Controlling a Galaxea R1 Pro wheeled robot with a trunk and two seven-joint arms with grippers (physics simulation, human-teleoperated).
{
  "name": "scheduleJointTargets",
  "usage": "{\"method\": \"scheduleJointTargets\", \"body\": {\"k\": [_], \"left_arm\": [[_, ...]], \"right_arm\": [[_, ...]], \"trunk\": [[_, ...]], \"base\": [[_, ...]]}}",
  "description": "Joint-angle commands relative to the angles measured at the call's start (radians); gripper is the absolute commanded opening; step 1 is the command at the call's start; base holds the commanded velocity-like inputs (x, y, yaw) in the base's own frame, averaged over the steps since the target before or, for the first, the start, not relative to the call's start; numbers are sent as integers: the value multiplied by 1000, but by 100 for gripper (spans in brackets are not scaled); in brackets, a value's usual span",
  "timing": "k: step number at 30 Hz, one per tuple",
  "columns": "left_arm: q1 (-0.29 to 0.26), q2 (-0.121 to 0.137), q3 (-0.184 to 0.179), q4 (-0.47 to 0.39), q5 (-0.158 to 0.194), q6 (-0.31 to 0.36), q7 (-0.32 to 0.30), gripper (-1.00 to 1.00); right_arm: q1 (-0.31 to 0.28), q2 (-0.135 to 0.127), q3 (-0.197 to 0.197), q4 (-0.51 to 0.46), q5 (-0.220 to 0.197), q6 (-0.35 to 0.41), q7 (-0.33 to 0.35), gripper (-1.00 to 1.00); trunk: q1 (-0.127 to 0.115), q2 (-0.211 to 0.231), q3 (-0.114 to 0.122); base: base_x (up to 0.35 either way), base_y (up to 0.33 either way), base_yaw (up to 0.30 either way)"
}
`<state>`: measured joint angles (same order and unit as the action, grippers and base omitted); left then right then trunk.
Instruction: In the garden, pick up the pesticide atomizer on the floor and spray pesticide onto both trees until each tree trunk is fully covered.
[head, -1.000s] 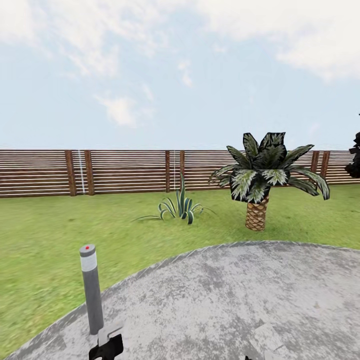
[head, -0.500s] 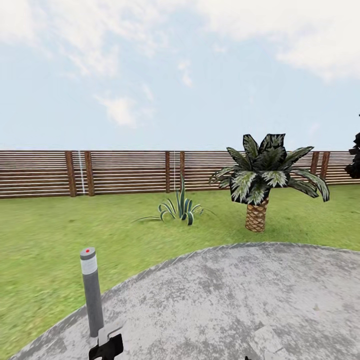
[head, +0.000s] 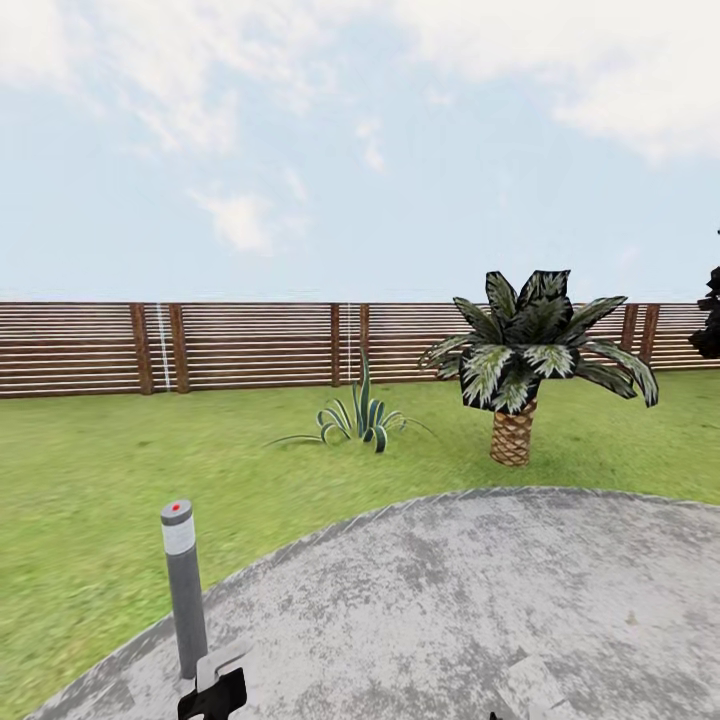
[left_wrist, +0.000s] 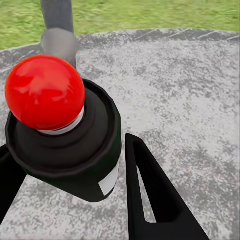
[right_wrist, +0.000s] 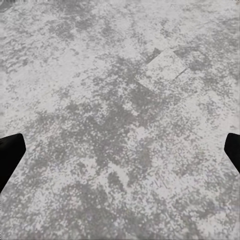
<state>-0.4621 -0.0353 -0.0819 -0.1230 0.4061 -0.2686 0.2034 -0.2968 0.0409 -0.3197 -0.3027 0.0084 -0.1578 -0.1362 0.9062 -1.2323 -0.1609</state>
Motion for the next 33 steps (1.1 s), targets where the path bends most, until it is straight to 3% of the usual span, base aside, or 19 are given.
{"method": "scheduleJointTargets", "body": {"k": [1, 33], "left_arm": [[-1, 0, -9, 0, 7, -3, 5, -100], [0, 0, -9, 0, 7, -3, 5, -100]], "right_arm": [[-1, 1, -2, 0, 1, -3, -2, 100], [-1, 1, -2, -1, 0, -3, -2, 100]], "trunk": [[-4, 6, 2], [-127, 230, 102]], "base": [[0, 0, 0], [0, 0, 0]]}}
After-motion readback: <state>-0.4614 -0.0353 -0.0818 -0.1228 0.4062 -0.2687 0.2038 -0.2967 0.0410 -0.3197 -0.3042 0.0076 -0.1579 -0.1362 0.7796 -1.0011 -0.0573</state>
